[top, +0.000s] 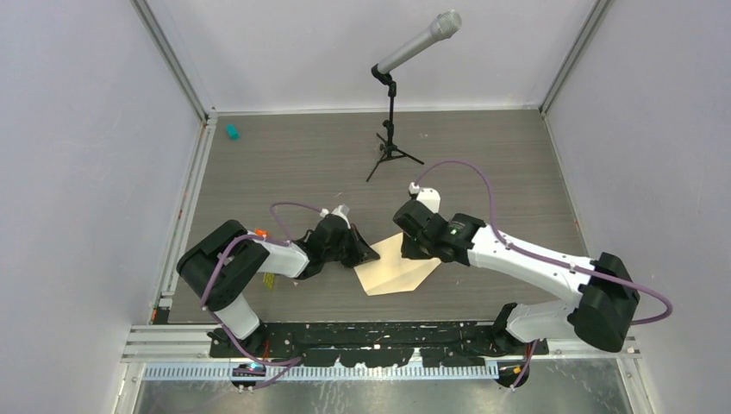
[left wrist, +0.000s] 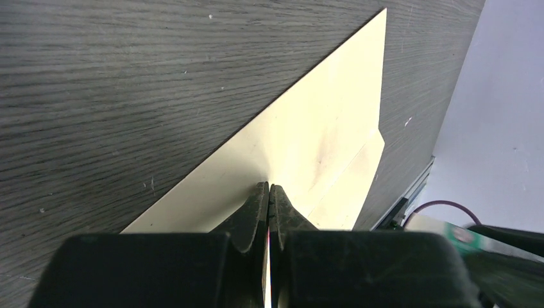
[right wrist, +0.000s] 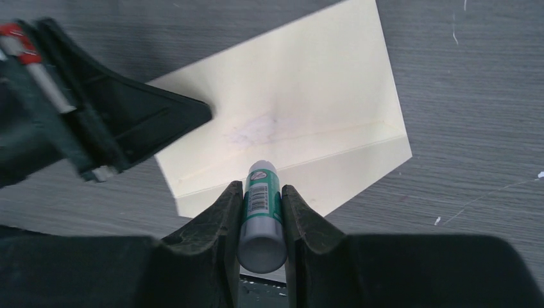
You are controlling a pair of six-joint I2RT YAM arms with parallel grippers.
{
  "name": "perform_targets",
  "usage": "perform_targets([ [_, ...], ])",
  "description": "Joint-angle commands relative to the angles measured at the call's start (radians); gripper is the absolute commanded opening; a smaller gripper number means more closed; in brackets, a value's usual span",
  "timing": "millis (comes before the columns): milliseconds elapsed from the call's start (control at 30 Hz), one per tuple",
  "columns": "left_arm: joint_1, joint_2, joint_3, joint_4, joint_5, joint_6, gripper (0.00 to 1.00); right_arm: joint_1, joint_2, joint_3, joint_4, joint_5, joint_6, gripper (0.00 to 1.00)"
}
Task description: Place the letter into the envelope and seal it
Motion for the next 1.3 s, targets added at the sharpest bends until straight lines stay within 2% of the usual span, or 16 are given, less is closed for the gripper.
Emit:
perform_targets([
  [0, 0.004, -0.02, -0.002, -0.009, -0.014, 0.063, 0.0, -0.021, -0.068, 0.094, -0.035, -0.033, -0.037, 0.01],
  [67, 0.003, -0.065, 0.017, 0.009, 0.0, 0.091, 0.04, -0.03, -0.089, 0.109, -0.05, -0.051, -0.044, 0.0],
  [167, -0.002, -0.149, 0.056, -0.002, 0.002, 0.152, 0.16, -0.045, -0.123, 0.133, -0.08, -0.069, -0.054, 0.01],
  [267, -0.008, -0.236, 0.105, -0.083, -0.013, 0.242, 0.29, -0.058, -0.157, 0.167, -0.126, -0.074, -0.067, 0.01],
  [433, -0.028, -0.392, 0.133, -0.175, -0.064, 0.456, 0.5, -0.074, -0.217, 0.239, -0.216, -0.09, -0.093, 0.01],
  [533, -0.043, -0.472, 0.138, -0.203, -0.054, 0.587, 0.57, -0.075, -0.236, 0.277, -0.263, -0.106, -0.106, 0.01],
  [667, -0.106, -0.556, 0.187, -0.272, -0.023, 0.807, 0.59, -0.075, -0.246, 0.319, -0.299, -0.159, -0.126, 0.01],
  [800, -0.241, -0.603, 0.235, -0.326, -0.051, 1.048, 0.6, -0.075, -0.238, 0.357, -0.313, -0.231, -0.147, 0.01],
  [933, -0.331, -0.604, 0.227, -0.285, -0.055, 1.209, 0.61, -0.072, -0.223, 0.381, -0.311, -0.307, -0.159, 0.01],
  [1267, -0.351, -0.569, 0.171, -0.106, 0.004, 1.316, 0.61, -0.046, -0.212, 0.41, -0.302, -0.375, -0.151, 0.01],
])
